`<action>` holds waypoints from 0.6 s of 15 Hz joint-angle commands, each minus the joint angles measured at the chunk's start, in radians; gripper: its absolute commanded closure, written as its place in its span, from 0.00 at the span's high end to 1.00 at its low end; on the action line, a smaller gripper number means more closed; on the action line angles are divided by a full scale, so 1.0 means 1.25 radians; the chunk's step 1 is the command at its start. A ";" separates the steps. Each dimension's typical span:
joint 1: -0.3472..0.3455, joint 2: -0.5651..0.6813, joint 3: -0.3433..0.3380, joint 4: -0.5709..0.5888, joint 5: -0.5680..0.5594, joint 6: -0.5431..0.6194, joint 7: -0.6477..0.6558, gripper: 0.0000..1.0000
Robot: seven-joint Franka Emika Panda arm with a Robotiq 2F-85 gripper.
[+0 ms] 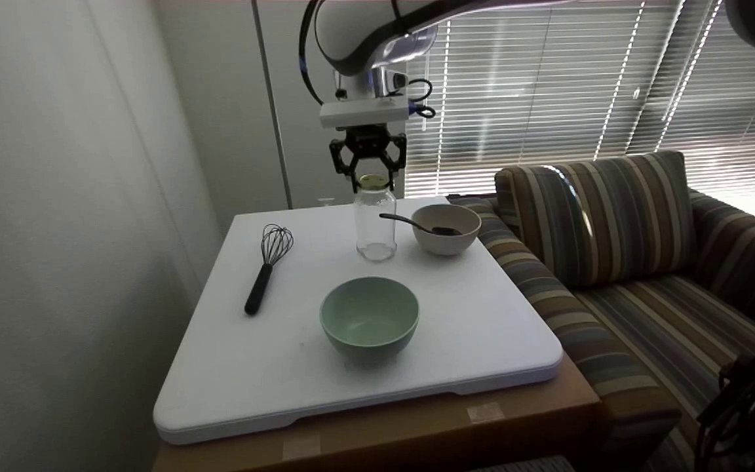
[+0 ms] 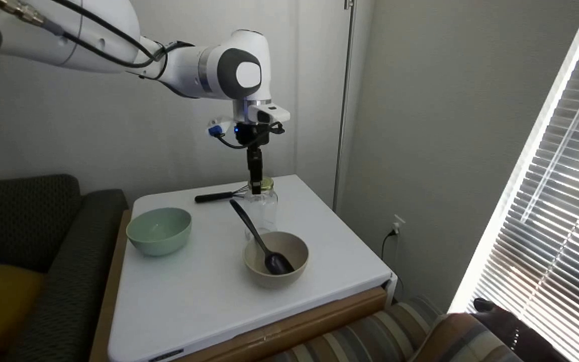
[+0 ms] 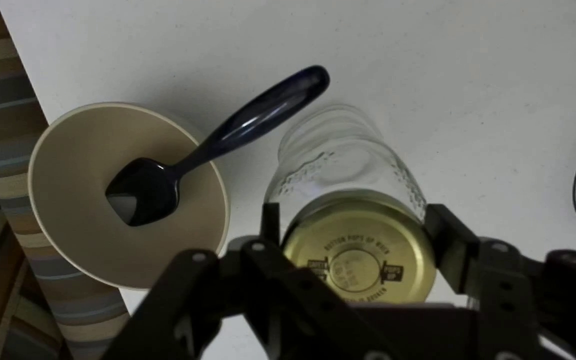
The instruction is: Uncover the jar and put the lid on the table
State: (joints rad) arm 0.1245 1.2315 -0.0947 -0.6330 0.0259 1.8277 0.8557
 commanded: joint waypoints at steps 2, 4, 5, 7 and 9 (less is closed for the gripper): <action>-0.001 -0.013 0.007 0.005 -0.014 -0.004 -0.101 0.47; 0.006 -0.021 0.000 0.006 -0.029 0.001 -0.161 0.47; 0.009 -0.026 -0.003 0.007 -0.037 0.005 -0.184 0.47; 0.015 -0.043 -0.008 0.004 -0.059 -0.006 -0.226 0.47; 0.015 -0.064 -0.001 -0.005 -0.074 -0.024 -0.285 0.47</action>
State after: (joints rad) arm 0.1407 1.1985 -0.0962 -0.6123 -0.0436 1.8314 0.6022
